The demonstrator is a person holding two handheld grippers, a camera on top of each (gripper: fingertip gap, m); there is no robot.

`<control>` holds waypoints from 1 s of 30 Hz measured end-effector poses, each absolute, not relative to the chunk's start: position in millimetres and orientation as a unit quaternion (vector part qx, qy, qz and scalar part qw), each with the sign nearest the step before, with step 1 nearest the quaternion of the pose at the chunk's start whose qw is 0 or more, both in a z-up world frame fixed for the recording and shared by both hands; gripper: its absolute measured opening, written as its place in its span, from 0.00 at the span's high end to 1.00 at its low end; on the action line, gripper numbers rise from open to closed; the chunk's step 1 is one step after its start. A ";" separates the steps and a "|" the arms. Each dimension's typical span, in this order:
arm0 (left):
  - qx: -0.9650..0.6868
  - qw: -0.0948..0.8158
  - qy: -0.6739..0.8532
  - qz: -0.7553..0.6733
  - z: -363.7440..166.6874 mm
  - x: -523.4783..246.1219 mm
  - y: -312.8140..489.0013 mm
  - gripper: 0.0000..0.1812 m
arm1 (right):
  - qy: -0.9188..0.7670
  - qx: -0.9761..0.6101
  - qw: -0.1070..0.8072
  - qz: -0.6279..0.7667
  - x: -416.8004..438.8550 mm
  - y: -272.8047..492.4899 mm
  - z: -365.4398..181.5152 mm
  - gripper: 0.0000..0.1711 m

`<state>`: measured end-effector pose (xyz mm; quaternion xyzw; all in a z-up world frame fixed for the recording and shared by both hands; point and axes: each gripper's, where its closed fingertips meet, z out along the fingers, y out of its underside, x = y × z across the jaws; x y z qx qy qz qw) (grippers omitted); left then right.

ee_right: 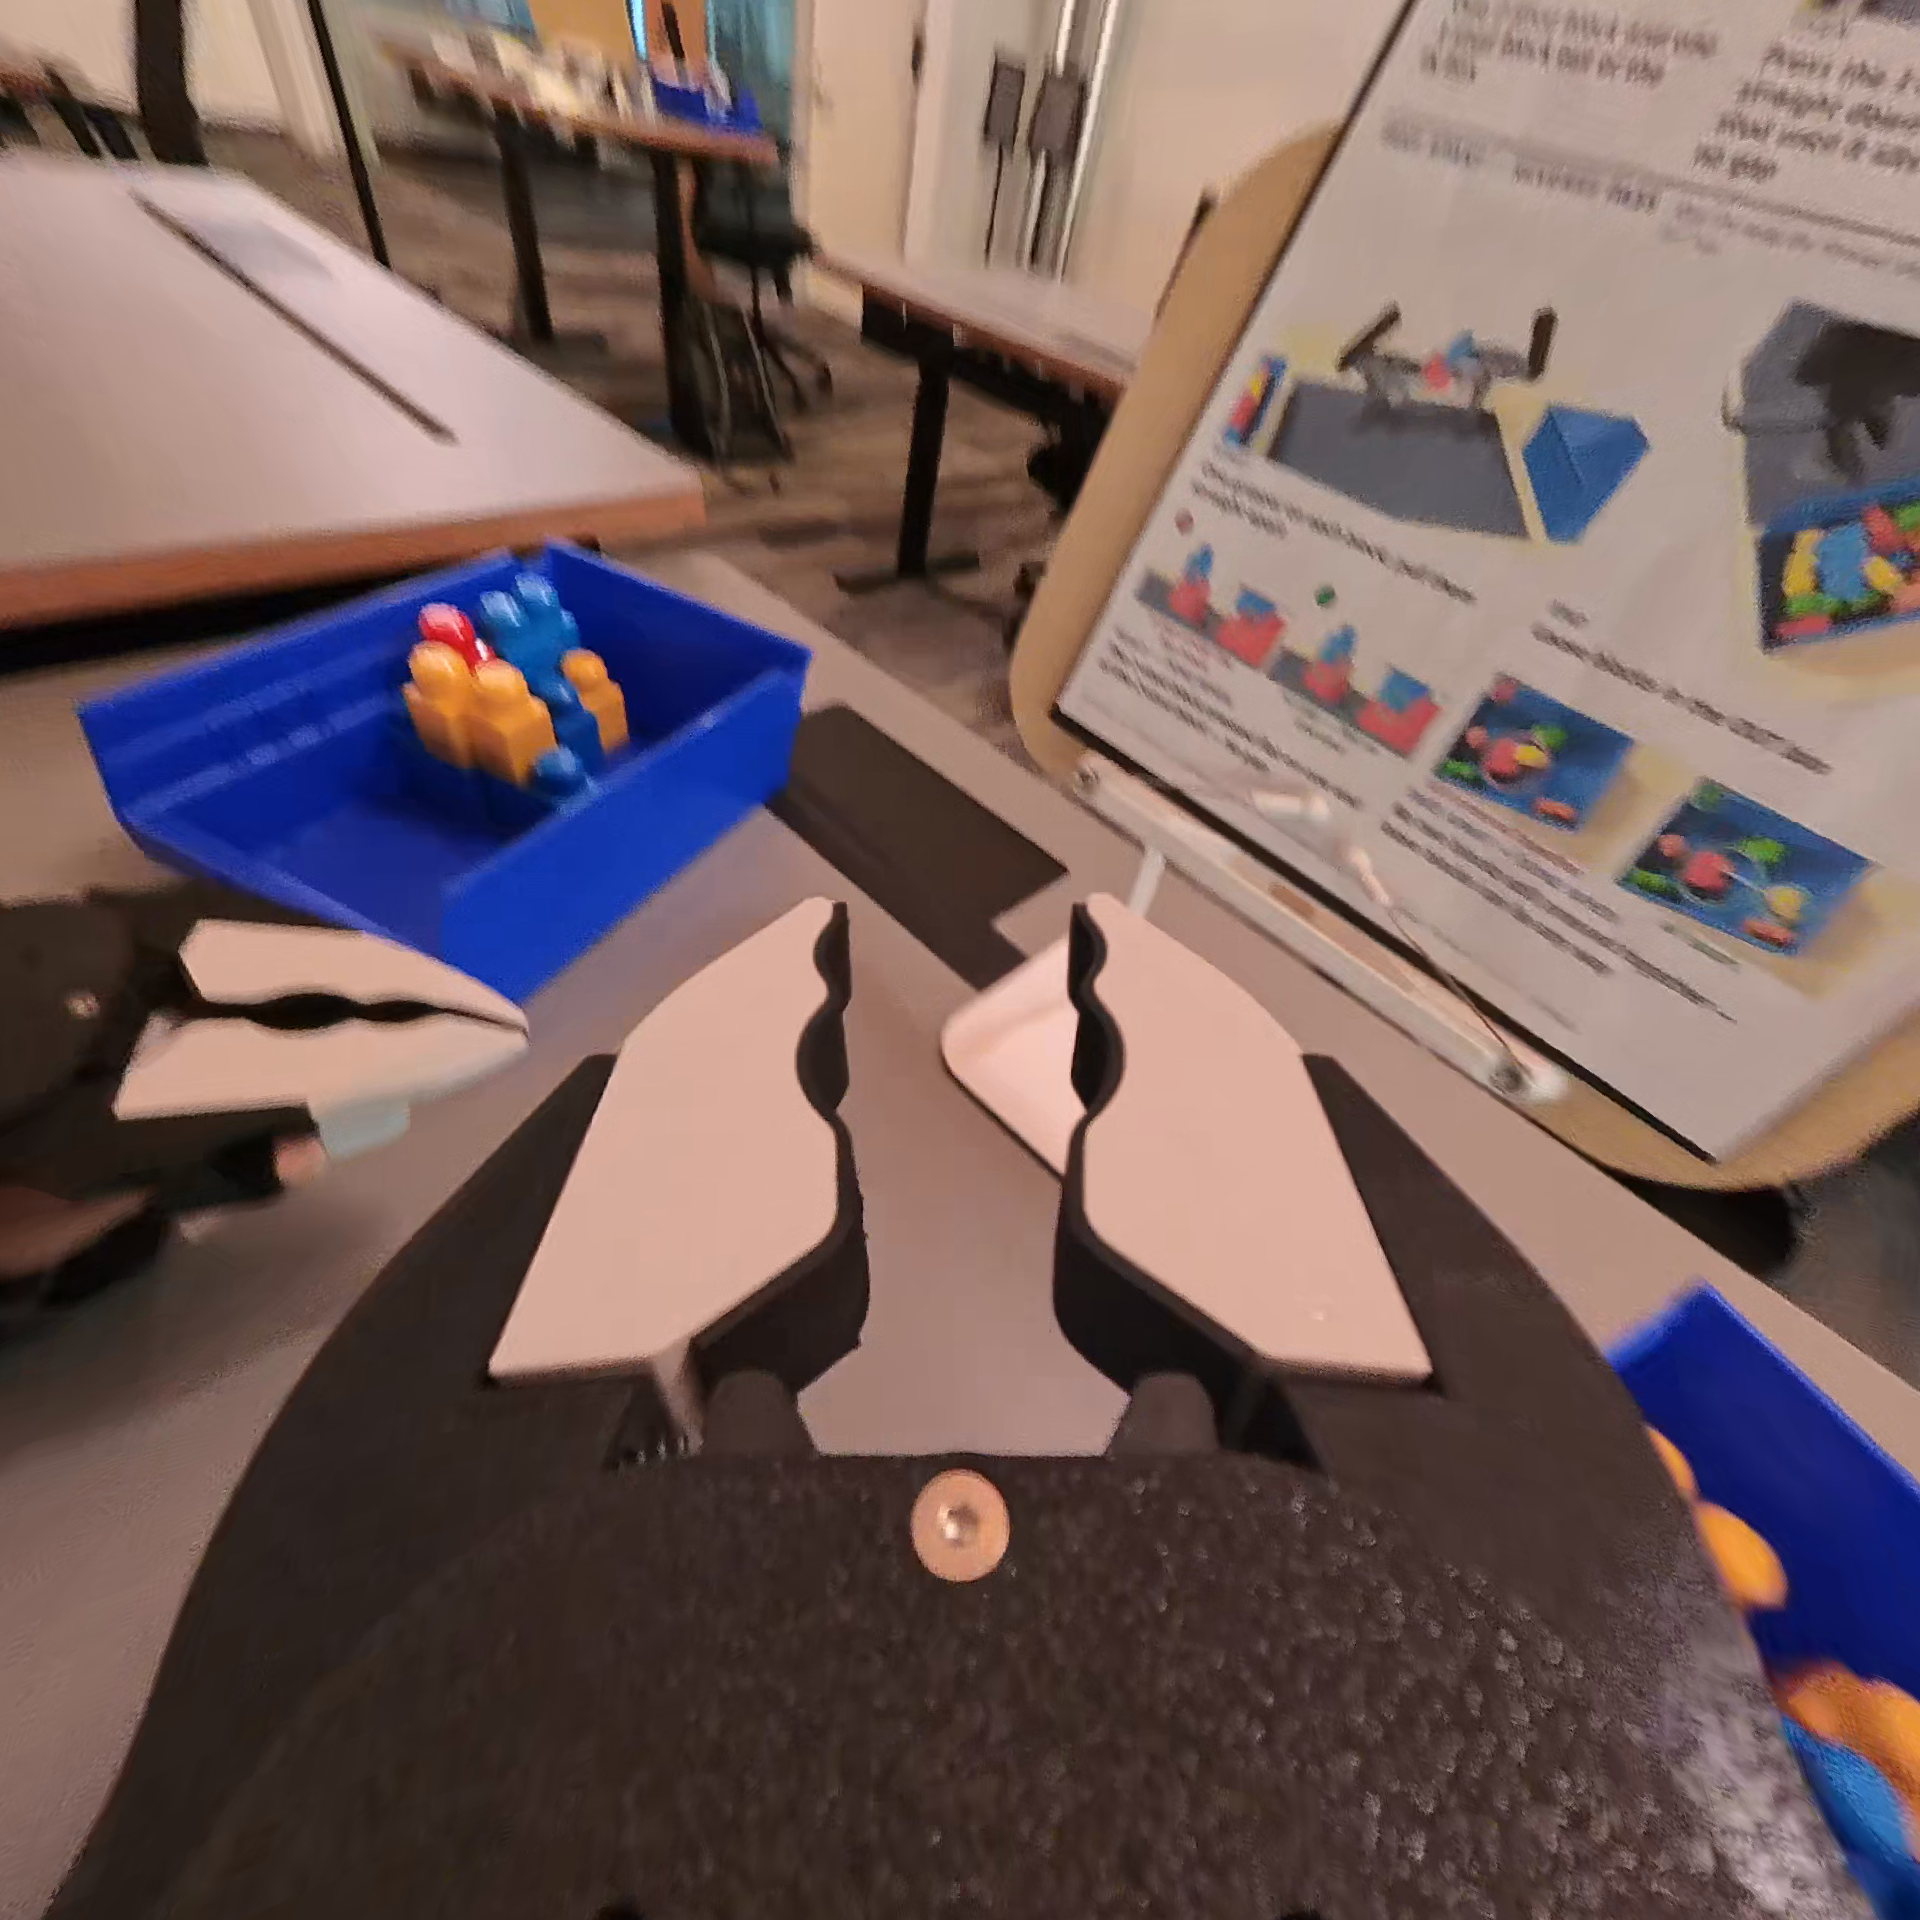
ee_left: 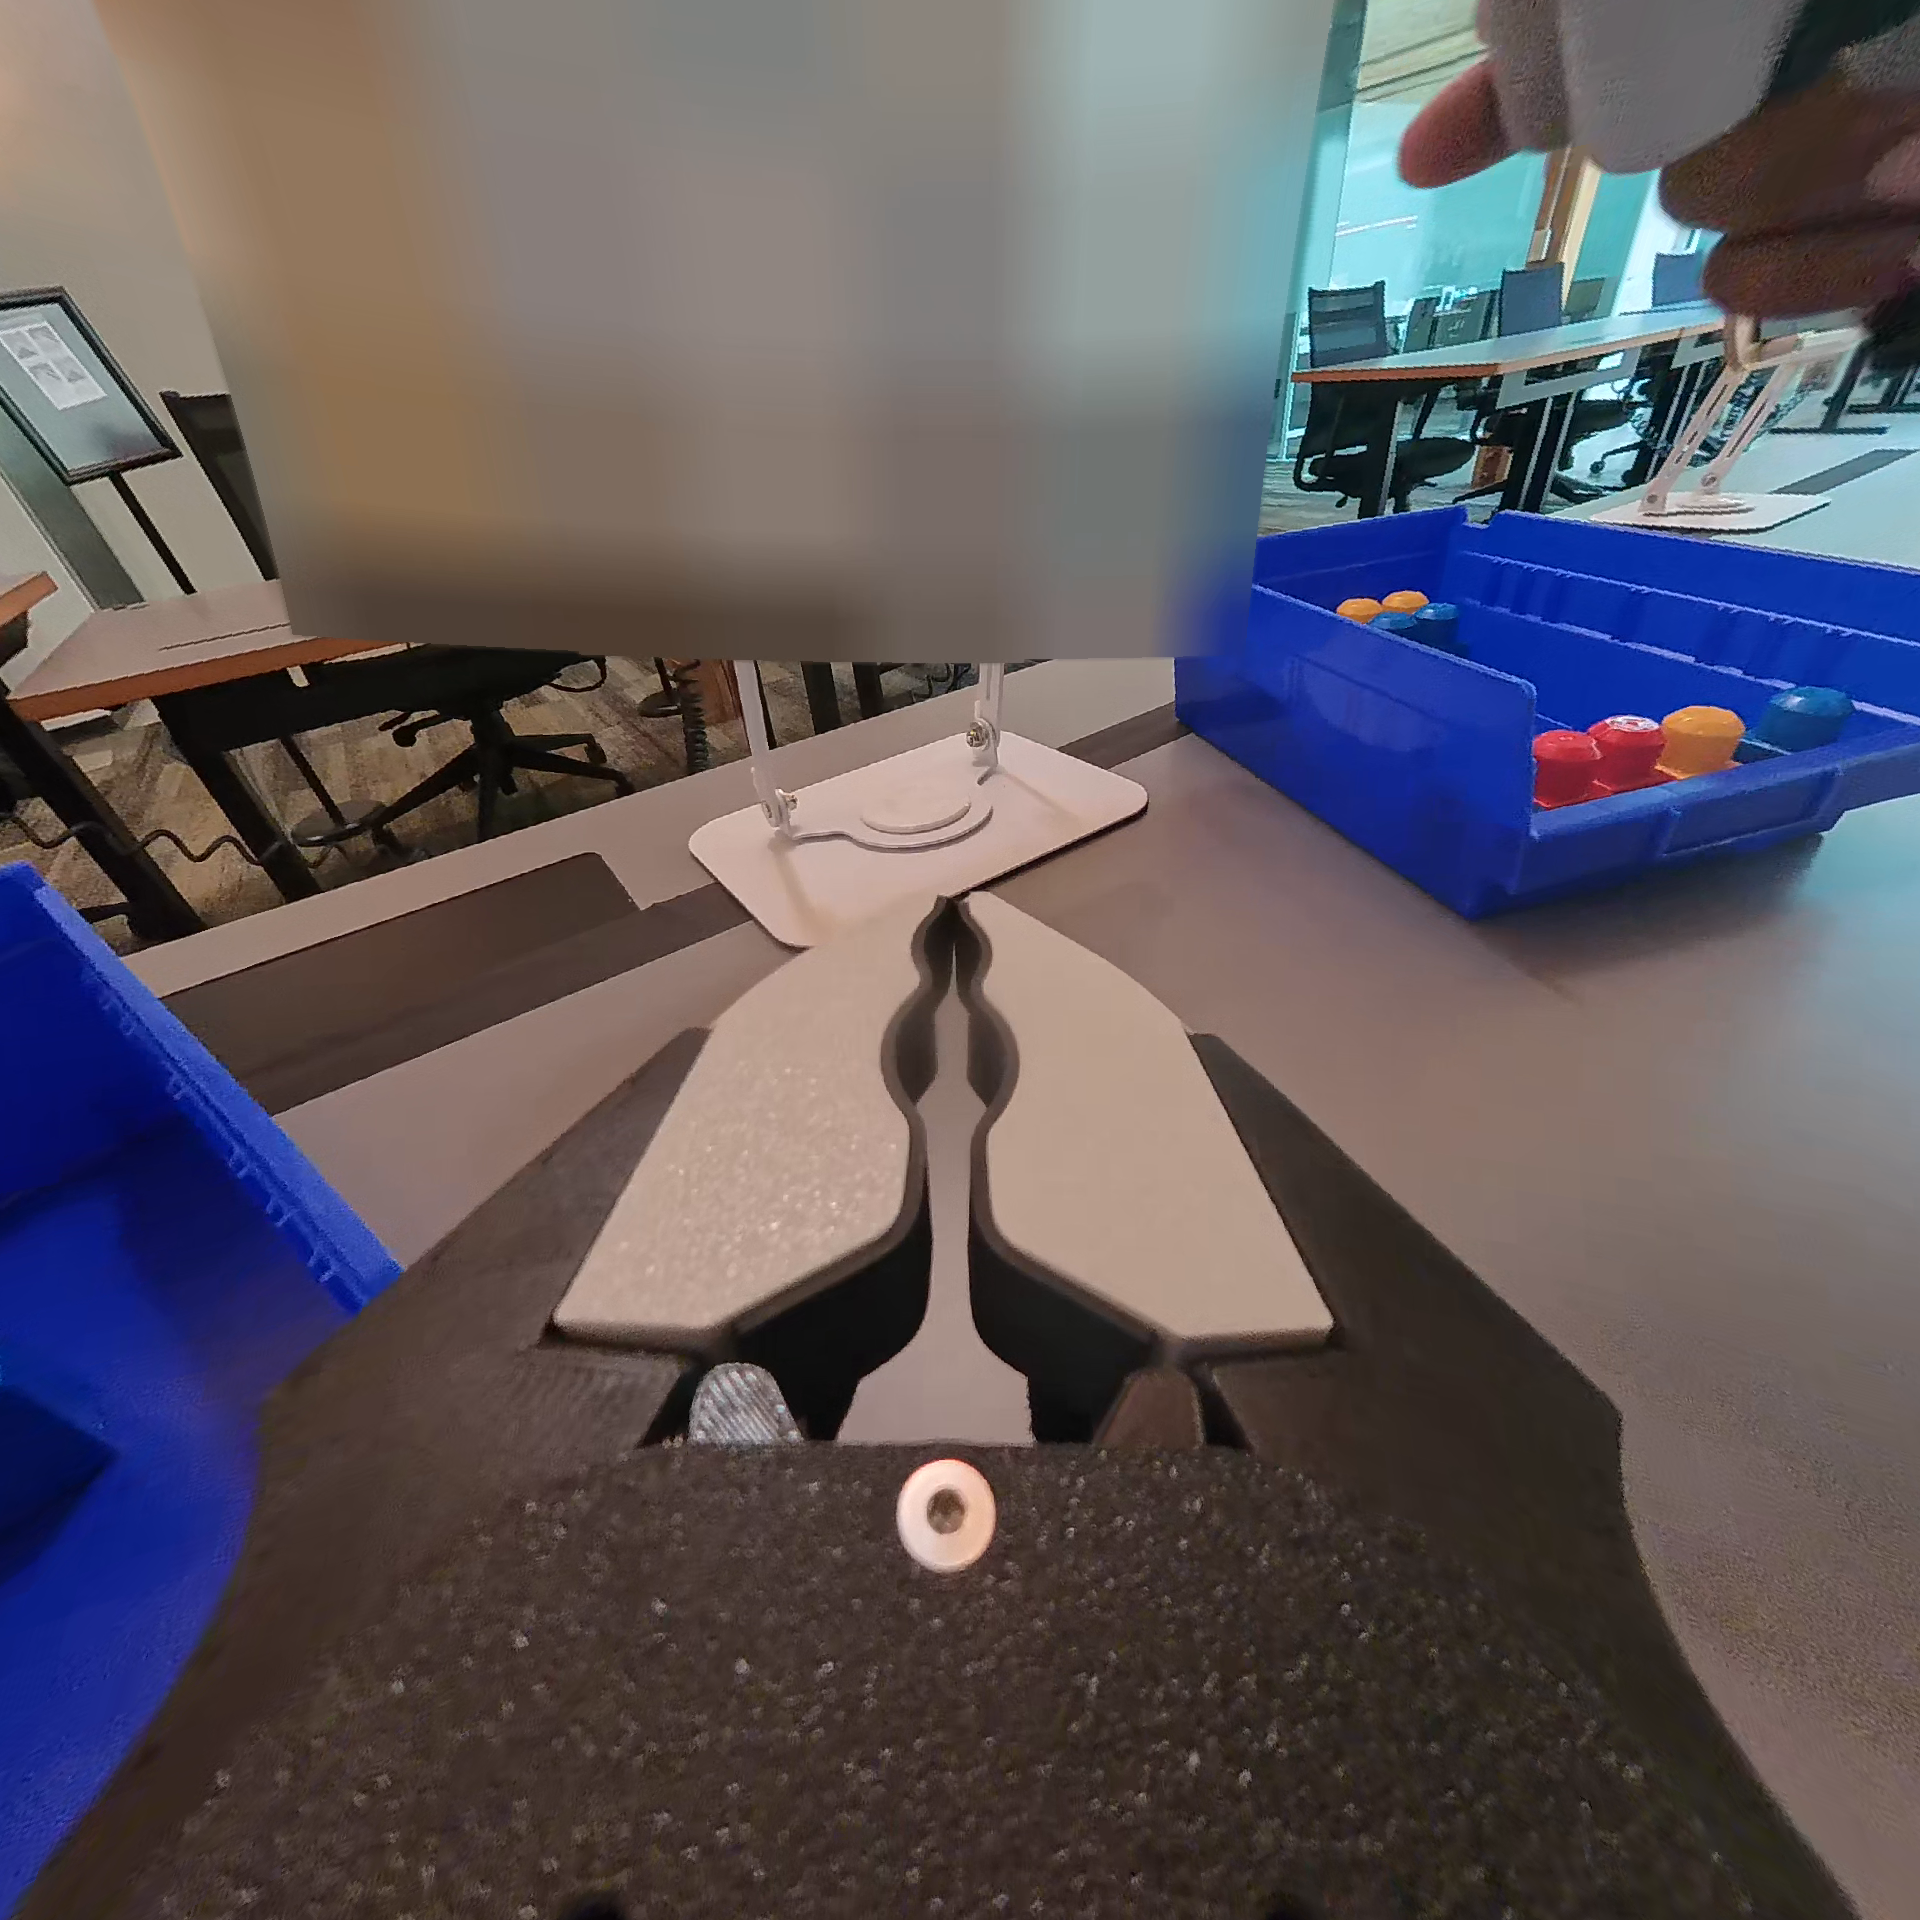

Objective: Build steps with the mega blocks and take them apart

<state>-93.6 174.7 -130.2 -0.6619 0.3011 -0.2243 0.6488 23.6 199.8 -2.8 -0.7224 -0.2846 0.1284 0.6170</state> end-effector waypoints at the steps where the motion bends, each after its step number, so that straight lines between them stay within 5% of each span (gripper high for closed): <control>1: -0.662 0.649 0.301 -0.224 -130.5 -93.9 175.0 1.00 | -0.274 -0.708 0.635 0.141 15.2 201.5 -3.7 0.77; 13: -0.669 0.650 0.293 -0.210 -138.5 -101.3 184.4 1.00 | -0.182 -0.698 0.673 0.161 33.4 196.4 -124.6 1.00; 21: -0.665 0.664 0.269 -0.211 -116.2 -117.6 188.4 1.00 | -0.160 -0.696 0.674 0.187 55.8 194.6 -118.9 1.00; 27: -0.683 0.688 0.189 -0.156 -58.7 -204.2 217.8 1.00 | -0.160 -0.698 0.673 0.185 56.0 195.5 -120.3 1.00; 30: -0.723 0.663 0.160 -0.106 -52.8 -261.5 244.1 0.91 | -0.158 -0.701 0.671 0.186 57.2 196.9 -122.4 1.00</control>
